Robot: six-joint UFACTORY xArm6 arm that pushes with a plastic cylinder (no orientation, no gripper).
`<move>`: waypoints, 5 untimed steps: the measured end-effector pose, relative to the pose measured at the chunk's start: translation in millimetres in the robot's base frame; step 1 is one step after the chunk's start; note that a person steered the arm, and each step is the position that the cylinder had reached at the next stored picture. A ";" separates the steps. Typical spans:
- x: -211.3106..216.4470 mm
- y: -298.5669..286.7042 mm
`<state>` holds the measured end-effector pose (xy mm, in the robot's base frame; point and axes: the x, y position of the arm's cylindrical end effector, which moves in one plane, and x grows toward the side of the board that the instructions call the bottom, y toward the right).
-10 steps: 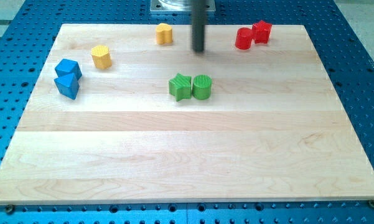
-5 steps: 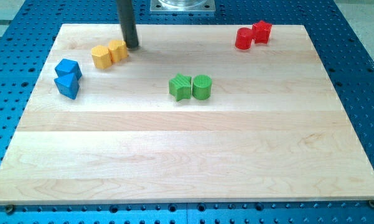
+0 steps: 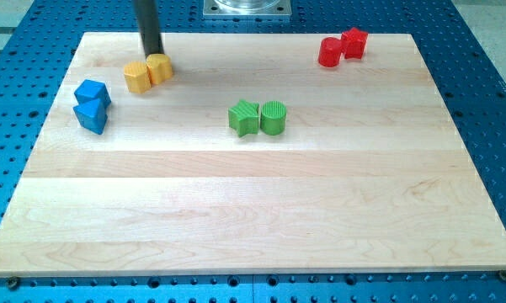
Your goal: Place the yellow and green blocks in a vertical line
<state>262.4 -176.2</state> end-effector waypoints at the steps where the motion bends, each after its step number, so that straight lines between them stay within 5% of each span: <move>1: 9.8 18.9; 3: -11.0 175.0; 4: 52.8 270.4; 5: 131.2 297.1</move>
<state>393.6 120.9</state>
